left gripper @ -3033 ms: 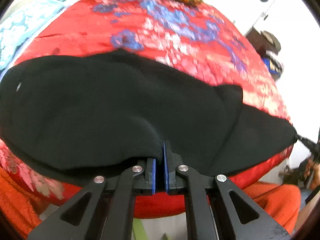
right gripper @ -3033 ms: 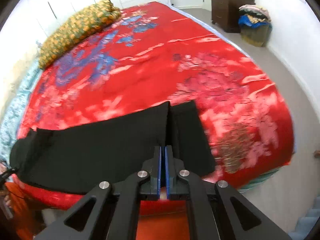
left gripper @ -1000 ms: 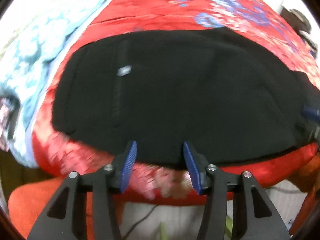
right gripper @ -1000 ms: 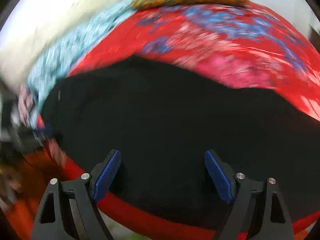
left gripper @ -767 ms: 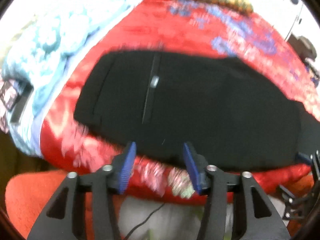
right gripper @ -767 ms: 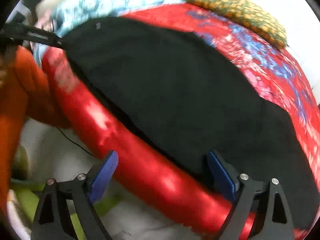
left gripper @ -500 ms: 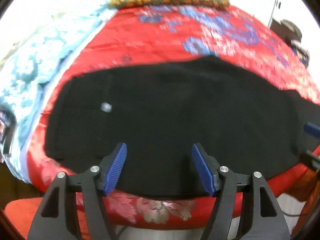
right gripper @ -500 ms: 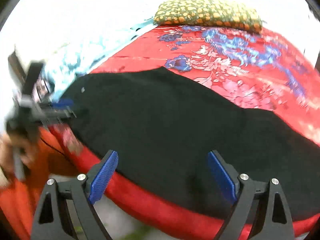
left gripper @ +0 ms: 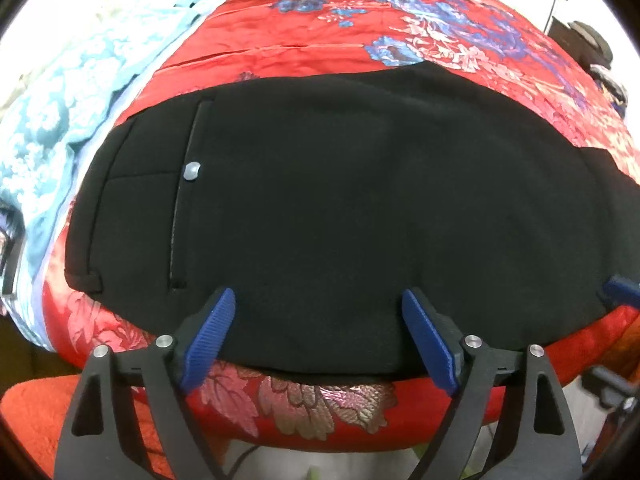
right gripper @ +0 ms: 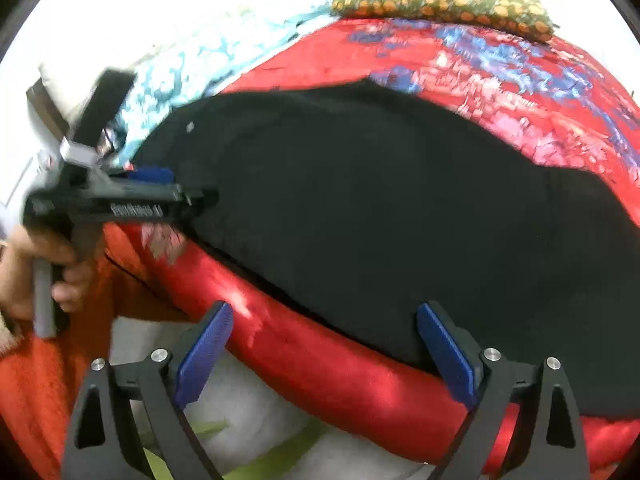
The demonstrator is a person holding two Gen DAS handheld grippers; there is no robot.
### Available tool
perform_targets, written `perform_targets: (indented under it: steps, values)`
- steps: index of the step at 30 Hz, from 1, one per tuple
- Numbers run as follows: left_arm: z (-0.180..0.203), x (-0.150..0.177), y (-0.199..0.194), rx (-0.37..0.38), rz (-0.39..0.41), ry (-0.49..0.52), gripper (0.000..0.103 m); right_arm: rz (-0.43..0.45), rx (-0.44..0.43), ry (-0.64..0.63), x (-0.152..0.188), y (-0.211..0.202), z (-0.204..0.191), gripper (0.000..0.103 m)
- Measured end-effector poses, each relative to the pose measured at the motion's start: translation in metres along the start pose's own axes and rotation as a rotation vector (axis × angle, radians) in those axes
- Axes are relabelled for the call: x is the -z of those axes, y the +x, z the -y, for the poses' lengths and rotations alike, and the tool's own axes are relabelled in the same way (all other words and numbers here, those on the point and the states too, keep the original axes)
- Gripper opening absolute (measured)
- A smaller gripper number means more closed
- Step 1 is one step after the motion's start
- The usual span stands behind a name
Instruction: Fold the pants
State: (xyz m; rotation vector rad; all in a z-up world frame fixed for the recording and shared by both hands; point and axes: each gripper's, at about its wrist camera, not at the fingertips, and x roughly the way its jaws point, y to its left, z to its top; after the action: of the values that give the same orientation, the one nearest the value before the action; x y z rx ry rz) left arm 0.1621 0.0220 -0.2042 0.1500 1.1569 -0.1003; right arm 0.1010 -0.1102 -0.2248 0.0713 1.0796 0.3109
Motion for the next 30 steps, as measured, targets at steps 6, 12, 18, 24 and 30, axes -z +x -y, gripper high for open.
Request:
perform_targets:
  steps: [6, 12, 18, 24, 30]
  values:
    - [0.001, -0.003, 0.003, -0.005, -0.007, -0.003, 0.089, 0.089, 0.203, -0.006, 0.001, -0.029, 0.019, 0.093]
    - [0.002, -0.004, 0.002, -0.010, -0.011, -0.006, 0.089, 0.047, 0.347, 0.158, 0.014, -0.034, 0.080, 0.093]
    - [0.015, -0.005, -0.031, 0.047, 0.073, -0.015, 0.083, -0.013, 0.357, 0.187, 0.024, -0.024, 0.095, 0.098]
    - [0.115, -0.009, -0.049, 0.142, 0.125, 0.245, 0.084, 0.074, 0.310, 0.263, 0.031, -0.045, 0.111, 0.098]
    - [0.179, -0.002, -0.008, 0.065, 0.066, 0.411, 0.091, 0.192, 0.319, 0.437, 0.038, -0.105, 0.180, 0.098]
